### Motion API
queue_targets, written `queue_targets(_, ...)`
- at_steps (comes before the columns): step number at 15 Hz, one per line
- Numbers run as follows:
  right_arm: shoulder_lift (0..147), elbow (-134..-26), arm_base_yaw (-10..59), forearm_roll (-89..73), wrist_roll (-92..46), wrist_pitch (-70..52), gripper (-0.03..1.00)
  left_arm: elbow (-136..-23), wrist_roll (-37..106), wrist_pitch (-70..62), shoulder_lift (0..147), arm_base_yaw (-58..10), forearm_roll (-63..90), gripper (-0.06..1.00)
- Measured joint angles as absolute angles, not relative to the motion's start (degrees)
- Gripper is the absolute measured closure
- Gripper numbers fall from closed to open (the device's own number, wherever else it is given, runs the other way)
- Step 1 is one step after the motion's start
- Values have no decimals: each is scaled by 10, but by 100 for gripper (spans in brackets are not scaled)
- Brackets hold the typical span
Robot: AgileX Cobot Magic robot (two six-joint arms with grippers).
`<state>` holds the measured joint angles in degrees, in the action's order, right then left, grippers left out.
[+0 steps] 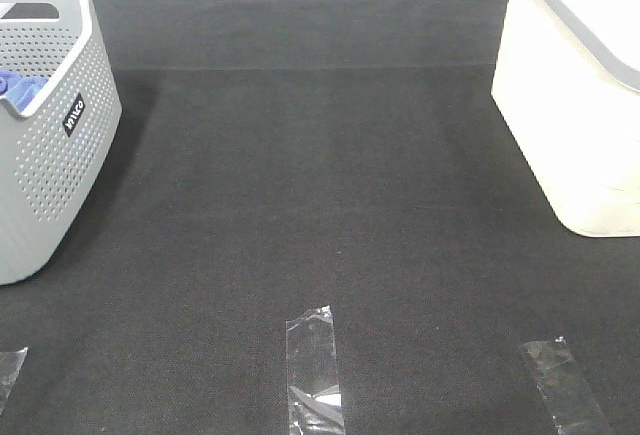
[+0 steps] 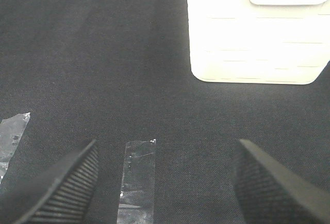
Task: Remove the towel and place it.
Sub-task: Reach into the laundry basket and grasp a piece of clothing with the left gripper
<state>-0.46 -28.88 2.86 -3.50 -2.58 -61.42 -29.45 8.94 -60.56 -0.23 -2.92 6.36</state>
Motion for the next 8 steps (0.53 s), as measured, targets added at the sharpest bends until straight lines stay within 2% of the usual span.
queue_targets(8, -5, -289, 29, -35, -26, -614, 28, -295, 89, -606, -2, -29, 64, 34)
